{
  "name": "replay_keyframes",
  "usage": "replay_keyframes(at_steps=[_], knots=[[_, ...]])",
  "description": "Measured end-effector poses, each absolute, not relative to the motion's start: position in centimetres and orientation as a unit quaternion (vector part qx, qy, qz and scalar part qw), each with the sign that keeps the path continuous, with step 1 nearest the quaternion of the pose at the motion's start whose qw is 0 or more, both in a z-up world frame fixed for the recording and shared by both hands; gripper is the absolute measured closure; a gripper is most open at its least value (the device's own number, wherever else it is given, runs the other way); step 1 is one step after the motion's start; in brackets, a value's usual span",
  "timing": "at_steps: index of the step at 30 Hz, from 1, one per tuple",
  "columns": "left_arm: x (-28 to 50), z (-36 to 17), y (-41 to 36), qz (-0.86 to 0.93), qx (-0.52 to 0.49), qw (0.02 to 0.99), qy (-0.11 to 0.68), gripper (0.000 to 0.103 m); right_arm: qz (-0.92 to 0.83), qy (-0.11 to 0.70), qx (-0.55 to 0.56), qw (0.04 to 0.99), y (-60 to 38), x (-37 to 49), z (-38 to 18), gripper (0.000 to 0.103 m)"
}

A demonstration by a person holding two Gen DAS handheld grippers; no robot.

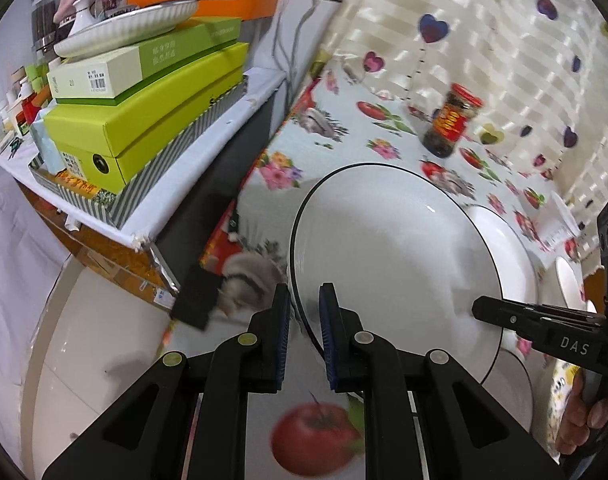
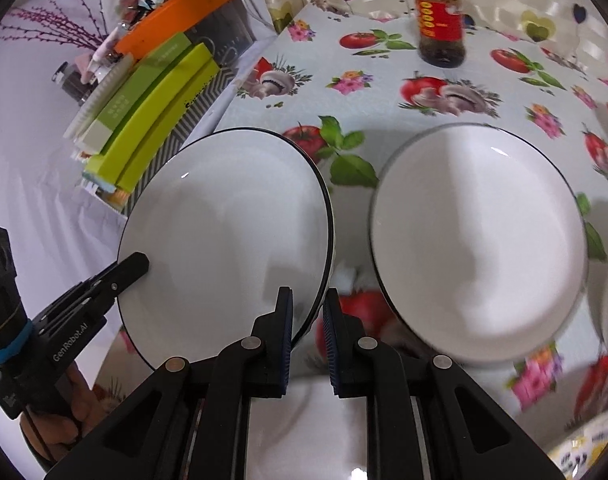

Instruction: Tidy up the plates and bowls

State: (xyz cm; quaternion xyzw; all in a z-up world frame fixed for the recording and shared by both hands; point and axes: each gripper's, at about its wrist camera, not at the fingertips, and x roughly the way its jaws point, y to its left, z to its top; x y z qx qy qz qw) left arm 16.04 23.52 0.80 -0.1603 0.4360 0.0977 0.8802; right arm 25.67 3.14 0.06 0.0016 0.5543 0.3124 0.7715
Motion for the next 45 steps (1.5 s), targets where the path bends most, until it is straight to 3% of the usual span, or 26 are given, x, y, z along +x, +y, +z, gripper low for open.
replay_keyframes(at_steps=[18,45], knots=[[9.7,0.2,14.8,0.049,-0.137,0.876,0.46,0.088,0.27,0.561,-0.024,0.782,-5.9,17.4,0.7,0.088],[7.9,-2.3,11.6,0.038,-0.116,0.859,0.497,0.087,0.243,0.58,-0.052,0.776,-8.5,14.3,-1.5,0.087]])
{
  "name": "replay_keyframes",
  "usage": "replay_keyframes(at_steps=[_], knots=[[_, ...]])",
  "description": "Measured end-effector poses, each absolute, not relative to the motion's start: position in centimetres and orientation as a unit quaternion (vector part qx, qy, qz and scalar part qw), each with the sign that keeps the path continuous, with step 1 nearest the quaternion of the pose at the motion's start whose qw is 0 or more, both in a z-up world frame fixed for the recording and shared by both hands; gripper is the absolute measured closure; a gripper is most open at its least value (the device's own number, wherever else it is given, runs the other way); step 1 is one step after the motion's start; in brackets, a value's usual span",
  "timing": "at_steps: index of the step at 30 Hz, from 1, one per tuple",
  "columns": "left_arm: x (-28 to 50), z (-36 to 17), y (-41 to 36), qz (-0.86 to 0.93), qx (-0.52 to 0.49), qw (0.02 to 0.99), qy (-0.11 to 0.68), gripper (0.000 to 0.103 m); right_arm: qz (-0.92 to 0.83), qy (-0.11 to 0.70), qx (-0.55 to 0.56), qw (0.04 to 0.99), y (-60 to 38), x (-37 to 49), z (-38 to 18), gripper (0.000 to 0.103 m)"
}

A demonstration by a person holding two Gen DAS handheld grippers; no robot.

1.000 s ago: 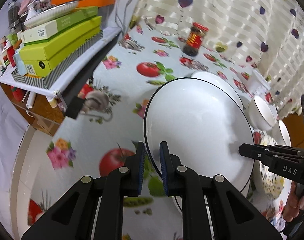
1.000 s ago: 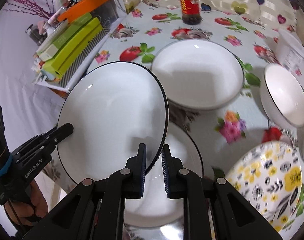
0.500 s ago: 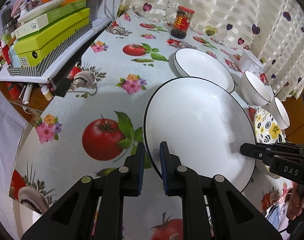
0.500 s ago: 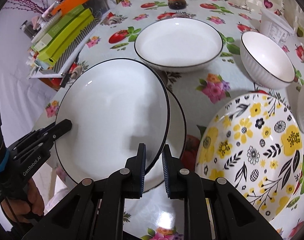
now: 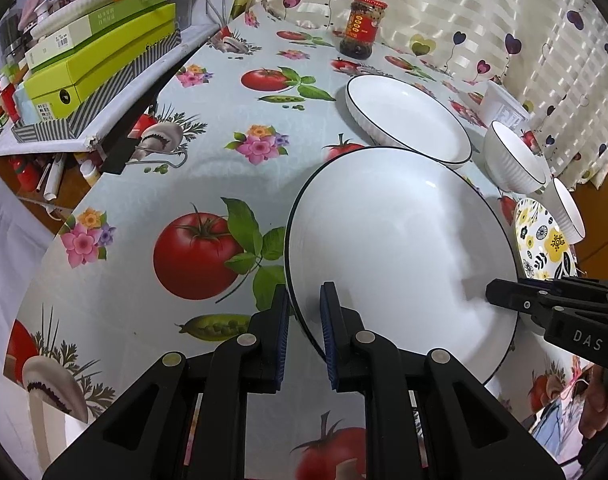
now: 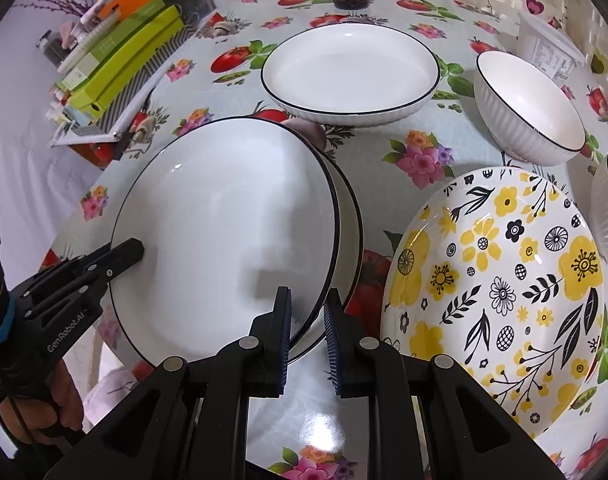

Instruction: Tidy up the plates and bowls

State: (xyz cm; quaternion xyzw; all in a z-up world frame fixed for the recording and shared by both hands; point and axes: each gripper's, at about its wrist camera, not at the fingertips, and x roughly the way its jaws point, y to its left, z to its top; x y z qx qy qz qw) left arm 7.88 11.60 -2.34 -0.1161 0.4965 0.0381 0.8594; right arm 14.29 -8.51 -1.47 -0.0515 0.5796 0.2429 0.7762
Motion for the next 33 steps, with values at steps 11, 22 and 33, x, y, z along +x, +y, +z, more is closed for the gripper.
replay_keyframes(at_steps=[11,22,33], knots=[[7.9,-2.5,11.7,0.035,-0.117,0.859,0.496,0.087,0.227,0.561,-0.111,0.788,-7.0,13.7,-1.4,0.082],[8.0,-2.6,10.4,0.037,-0.091,0.861,0.499,0.085,0.203,0.543,-0.158,0.799,-6.8,13.2,-1.8,0.078],[8.2,-2.8,10.7,0.033,-0.097,0.867,0.488,0.083,0.216,0.525,-0.152,0.809,-7.0,12.8,-2.0,0.073]])
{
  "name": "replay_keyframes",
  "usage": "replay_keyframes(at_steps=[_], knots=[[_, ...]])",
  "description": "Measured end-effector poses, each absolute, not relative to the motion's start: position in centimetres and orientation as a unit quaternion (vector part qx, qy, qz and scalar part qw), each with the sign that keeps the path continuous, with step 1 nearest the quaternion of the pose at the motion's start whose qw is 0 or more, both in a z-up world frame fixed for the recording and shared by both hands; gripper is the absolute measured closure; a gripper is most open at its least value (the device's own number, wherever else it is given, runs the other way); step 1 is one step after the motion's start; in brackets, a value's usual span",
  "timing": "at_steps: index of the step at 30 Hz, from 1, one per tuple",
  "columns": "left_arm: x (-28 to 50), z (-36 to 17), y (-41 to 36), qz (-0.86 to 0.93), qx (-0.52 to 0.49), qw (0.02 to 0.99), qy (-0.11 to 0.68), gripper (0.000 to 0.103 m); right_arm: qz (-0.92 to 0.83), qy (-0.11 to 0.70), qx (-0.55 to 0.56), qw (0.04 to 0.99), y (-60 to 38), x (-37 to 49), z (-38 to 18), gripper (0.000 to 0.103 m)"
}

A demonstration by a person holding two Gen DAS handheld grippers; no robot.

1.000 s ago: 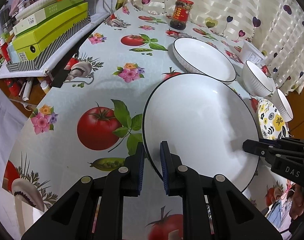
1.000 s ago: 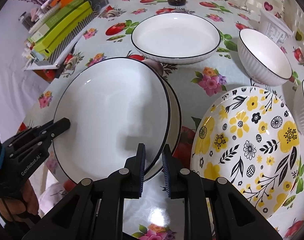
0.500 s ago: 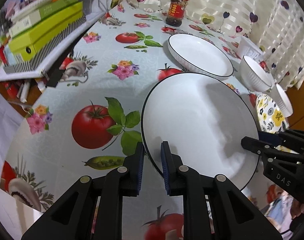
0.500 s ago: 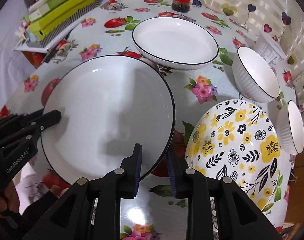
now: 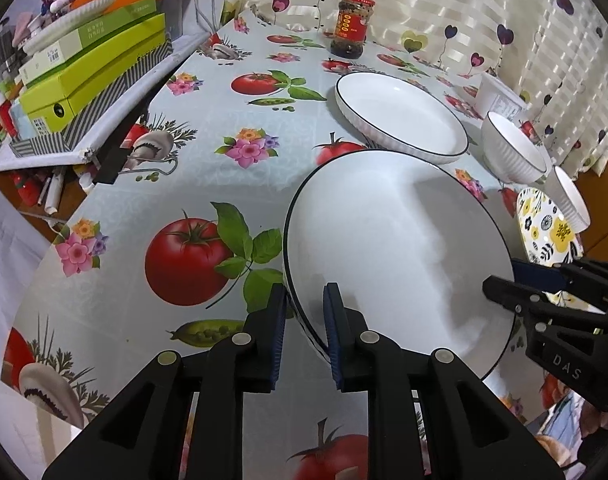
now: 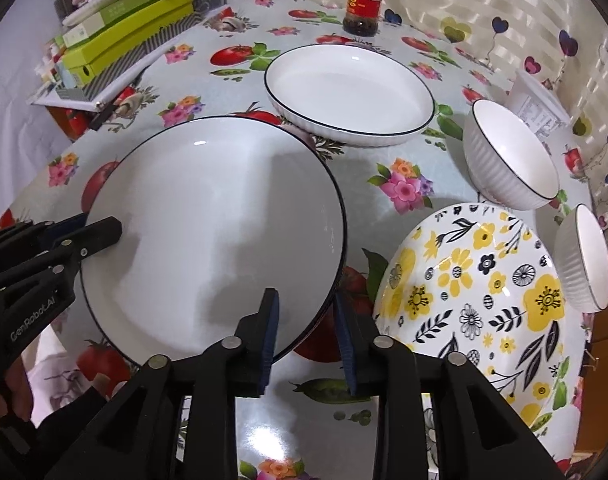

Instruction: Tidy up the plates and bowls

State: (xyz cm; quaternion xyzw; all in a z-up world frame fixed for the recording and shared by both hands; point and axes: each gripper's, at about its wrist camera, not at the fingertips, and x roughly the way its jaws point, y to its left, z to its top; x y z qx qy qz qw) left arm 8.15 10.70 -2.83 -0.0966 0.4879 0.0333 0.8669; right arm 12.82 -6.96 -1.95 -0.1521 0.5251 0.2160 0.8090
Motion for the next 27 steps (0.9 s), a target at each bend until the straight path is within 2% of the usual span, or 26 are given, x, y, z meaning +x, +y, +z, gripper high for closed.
replay_keyframes(at_steps=[3,4,5,7,27], knots=[[8.3,-2.9,11.3,0.024,-0.115,0.868,0.482,0.083,0.222,0.525,-0.147,0.808,-6.9,12.7,-1.9,0.068],[8.3,-3.0,11.5,0.023,-0.121,0.869,0.48,0.083,0.23,0.525,-0.144,0.807,-6.9,12.6,-1.9,0.061],[8.2,-2.9,11.6,0.022,-0.124,0.87,0.477,0.083,0.235,0.524,-0.144,0.806,-6.8,12.5,-1.8,0.047],[8.2,-2.8,11.7,0.021,-0.126,0.873,0.471,0.083,0.234,0.516,-0.15,0.81,-6.7,12.3,-1.5,0.042],[8.5,0.8,12.7,0.008,-0.138,0.89,0.433,0.083,0.273,0.459,-0.039,0.844,-10.9,12.2,3.5,0.042]])
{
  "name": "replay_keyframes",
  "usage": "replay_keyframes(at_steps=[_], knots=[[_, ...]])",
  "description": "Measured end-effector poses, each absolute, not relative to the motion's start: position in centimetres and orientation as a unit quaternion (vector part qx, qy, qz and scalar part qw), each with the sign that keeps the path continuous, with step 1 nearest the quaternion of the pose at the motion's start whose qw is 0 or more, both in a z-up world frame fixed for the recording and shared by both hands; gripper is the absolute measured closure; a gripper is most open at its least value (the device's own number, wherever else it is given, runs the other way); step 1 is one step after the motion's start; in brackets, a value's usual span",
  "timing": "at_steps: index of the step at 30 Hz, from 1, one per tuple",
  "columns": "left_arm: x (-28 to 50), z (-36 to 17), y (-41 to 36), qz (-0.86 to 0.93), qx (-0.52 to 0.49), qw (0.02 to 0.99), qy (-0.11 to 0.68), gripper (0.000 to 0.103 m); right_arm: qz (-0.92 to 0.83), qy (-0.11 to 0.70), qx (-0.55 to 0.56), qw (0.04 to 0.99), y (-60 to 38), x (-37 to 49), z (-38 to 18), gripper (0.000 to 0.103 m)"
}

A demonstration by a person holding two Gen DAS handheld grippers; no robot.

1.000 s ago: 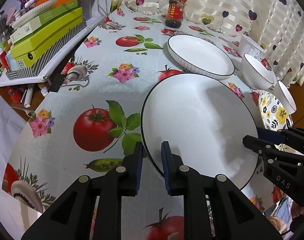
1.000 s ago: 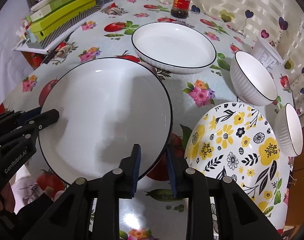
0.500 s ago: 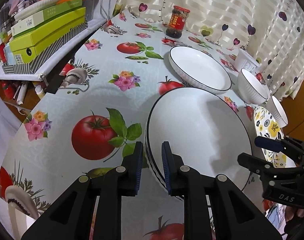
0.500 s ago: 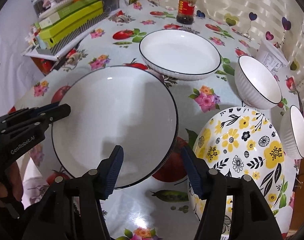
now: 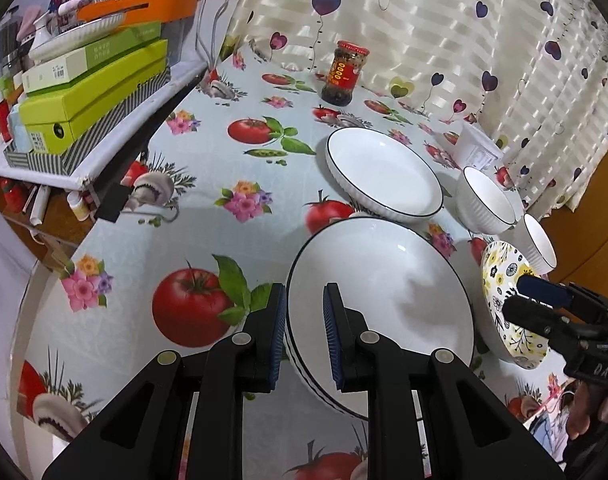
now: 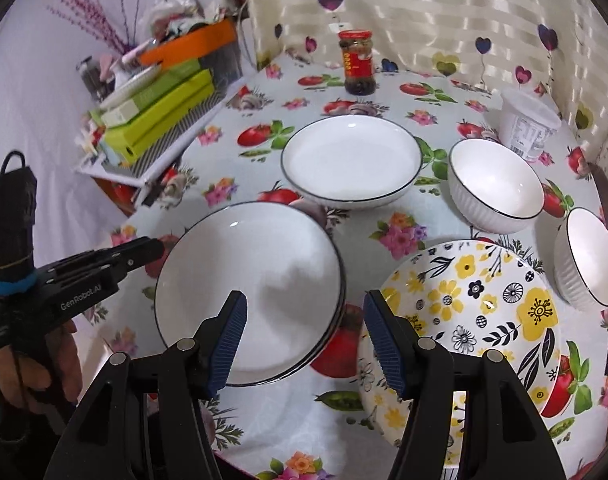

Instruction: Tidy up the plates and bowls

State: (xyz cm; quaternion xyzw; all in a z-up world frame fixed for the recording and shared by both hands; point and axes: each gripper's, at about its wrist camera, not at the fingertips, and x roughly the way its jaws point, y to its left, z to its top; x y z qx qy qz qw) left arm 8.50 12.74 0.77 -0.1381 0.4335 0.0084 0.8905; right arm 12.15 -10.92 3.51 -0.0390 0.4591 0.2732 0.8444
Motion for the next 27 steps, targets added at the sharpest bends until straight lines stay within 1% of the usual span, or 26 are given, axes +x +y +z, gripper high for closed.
replay_keyframes(at_steps=[3,4,5,8,12,14,16,18,27], knots=[[9.1,0.7,13.1,0.017,-0.138,0.889,0.436,0.083,0.275,0.453,-0.032,0.848,-11.6,12.6,3.6,0.043],[9.2,0.7,13.1,0.019,-0.137,0.889,0.436,0.083,0.276,0.45,-0.028,0.849,-11.8,12.9,3.7,0.045],[9.4,0.6,13.2,0.019,-0.137,0.889,0.436,0.083,0.276,0.449,-0.026,0.85,-12.0,13.1,3.8,0.05],[9.9,0.7,13.2,0.015,-0.141,0.889,0.436,0.083,0.27,0.448,-0.023,0.852,-12.4,13.8,3.8,0.059],[10.5,0.9,12.9,0.014,-0.141,0.89,0.434,0.083,0.265,0.451,-0.028,0.852,-12.5,15.5,3.1,0.069],[10.6,0.9,12.7,0.013,-0.14,0.89,0.434,0.083,0.262,0.452,-0.039,0.852,-12.5,16.6,2.4,0.077],[10.7,0.8,12.5,0.011,-0.14,0.889,0.436,0.083,0.25,0.467,-0.05,0.847,-12.4,18.2,1.1,0.08],[10.8,0.8,12.5,0.01,-0.139,0.889,0.437,0.083,0.245,0.477,-0.053,0.842,-12.5,18.9,0.1,0.081],[11.8,0.7,12.6,0.007,-0.139,0.886,0.443,0.083,0.235,0.481,-0.127,0.835,-12.1,18.7,-0.3,0.082]])
